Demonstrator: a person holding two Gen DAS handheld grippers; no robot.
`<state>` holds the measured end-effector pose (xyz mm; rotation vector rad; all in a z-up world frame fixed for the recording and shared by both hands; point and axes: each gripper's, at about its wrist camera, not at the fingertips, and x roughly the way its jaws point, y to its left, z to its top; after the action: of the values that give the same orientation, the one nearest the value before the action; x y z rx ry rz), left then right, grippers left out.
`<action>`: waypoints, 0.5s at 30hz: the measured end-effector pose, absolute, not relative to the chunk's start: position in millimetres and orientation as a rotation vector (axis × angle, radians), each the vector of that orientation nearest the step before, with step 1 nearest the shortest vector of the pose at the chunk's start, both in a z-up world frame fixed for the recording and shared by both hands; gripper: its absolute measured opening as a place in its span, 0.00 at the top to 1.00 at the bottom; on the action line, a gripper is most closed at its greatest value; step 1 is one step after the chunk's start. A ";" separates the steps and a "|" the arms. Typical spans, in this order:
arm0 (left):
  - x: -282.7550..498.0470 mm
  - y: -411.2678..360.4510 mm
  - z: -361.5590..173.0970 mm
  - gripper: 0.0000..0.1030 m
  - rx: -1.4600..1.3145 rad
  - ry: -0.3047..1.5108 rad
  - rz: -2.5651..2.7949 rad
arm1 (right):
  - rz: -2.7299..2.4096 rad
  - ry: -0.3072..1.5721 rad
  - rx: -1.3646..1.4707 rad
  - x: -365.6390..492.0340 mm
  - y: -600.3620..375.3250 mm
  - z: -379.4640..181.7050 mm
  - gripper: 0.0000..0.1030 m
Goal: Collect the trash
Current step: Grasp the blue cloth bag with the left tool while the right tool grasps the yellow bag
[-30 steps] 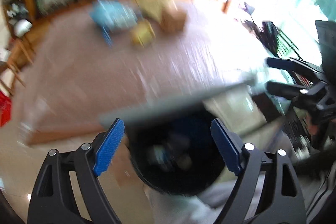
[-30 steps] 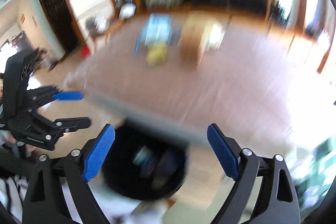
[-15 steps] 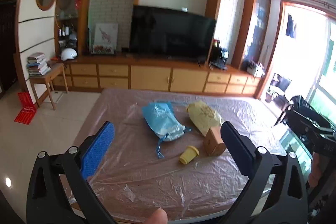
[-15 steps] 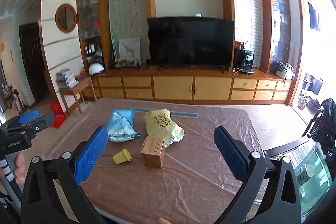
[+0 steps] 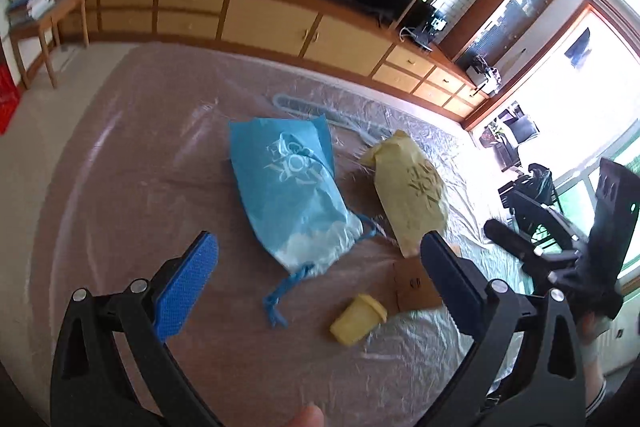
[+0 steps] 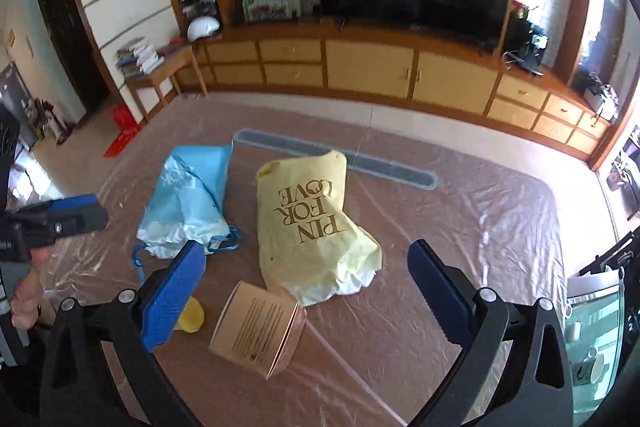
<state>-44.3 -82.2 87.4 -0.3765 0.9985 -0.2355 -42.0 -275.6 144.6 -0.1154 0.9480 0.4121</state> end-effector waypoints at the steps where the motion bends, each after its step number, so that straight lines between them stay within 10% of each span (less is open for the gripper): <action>1: -33.9 -81.0 81.6 0.02 -0.396 1.018 -0.231 | 0.409 0.961 -0.134 -35.6 -274.5 138.1 0.04; 15: 37.9 -83.0 31.6 0.02 -0.479 1.181 -0.244 | 0.427 1.094 -0.300 14.1 -238.2 84.1 0.04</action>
<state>37.9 -83.0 31.6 -0.4792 1.1808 -0.2435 14.1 -238.2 84.1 -0.2999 1.0935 0.4271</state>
